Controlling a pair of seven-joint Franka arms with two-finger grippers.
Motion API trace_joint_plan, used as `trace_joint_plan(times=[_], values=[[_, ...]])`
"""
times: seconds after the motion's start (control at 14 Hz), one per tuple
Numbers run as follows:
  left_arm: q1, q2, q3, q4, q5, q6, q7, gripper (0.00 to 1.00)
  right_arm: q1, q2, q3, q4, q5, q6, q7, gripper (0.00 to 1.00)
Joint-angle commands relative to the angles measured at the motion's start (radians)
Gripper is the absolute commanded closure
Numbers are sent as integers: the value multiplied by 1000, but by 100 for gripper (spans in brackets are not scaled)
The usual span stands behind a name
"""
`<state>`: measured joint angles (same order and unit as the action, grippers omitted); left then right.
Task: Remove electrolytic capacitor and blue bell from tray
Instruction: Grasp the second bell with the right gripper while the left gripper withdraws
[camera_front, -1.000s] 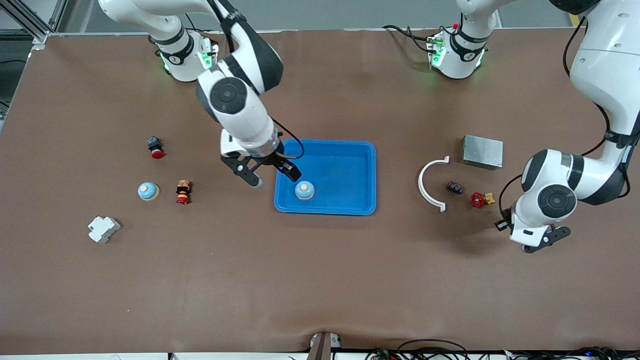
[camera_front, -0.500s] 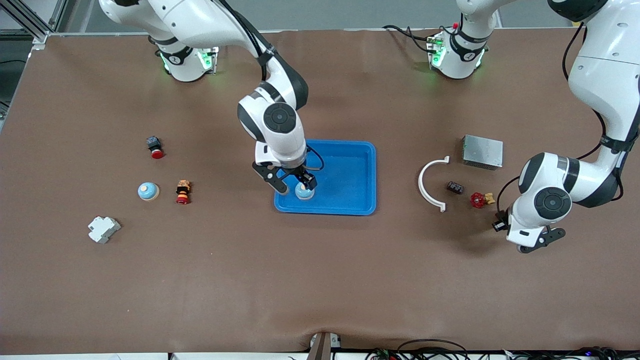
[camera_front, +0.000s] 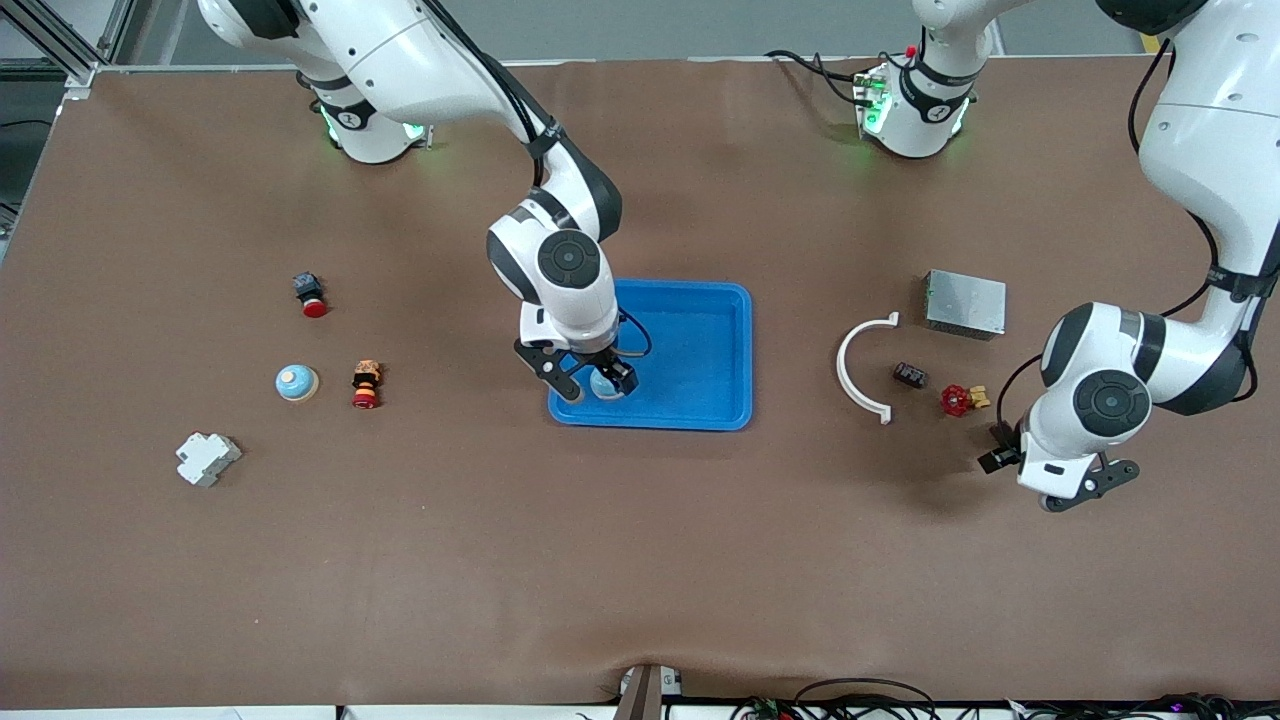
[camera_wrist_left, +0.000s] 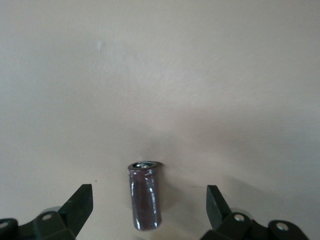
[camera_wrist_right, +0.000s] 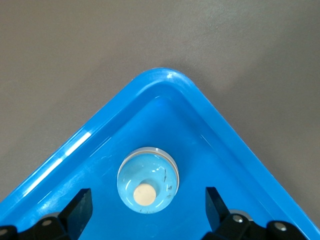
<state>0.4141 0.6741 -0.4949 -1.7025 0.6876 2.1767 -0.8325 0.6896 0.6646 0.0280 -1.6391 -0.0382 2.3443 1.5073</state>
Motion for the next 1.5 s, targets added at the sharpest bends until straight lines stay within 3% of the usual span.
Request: trace_joint_plan(times=[0.0,0.36,0.57,0.64,0.71,0.79,0.86,0.93,1.21,1.43], values=[[3,-64,-50,-7,9,-44,56,0,19,41,-11,31,-17,26,33,0],[8,-62,-207,157,6,-331,92,0,24,69,-11,33,-20,50,42,0],[14,-89,-272,193,4,-411,92,0,25,75,-11,33,-20,52,48,0],[14,-108,-283,195,-6,-422,92,0,24,75,-11,33,-20,58,48,7],[14,-132,-287,202,-32,-432,90,0,27,76,-11,31,-25,69,48,26],[12,-142,-289,204,-68,-451,89,0,31,76,-11,31,-40,72,50,50],[9,-149,-289,207,-91,-469,89,0,31,76,-11,31,-40,72,57,86],[9,-168,-291,207,-94,-483,93,0,31,79,-11,31,-40,72,83,100],[3,-217,-318,222,-126,-505,98,0,31,78,-11,33,-55,69,90,100],[-32,-327,-237,213,-270,-505,182,0,25,64,-10,62,-55,18,77,100]])
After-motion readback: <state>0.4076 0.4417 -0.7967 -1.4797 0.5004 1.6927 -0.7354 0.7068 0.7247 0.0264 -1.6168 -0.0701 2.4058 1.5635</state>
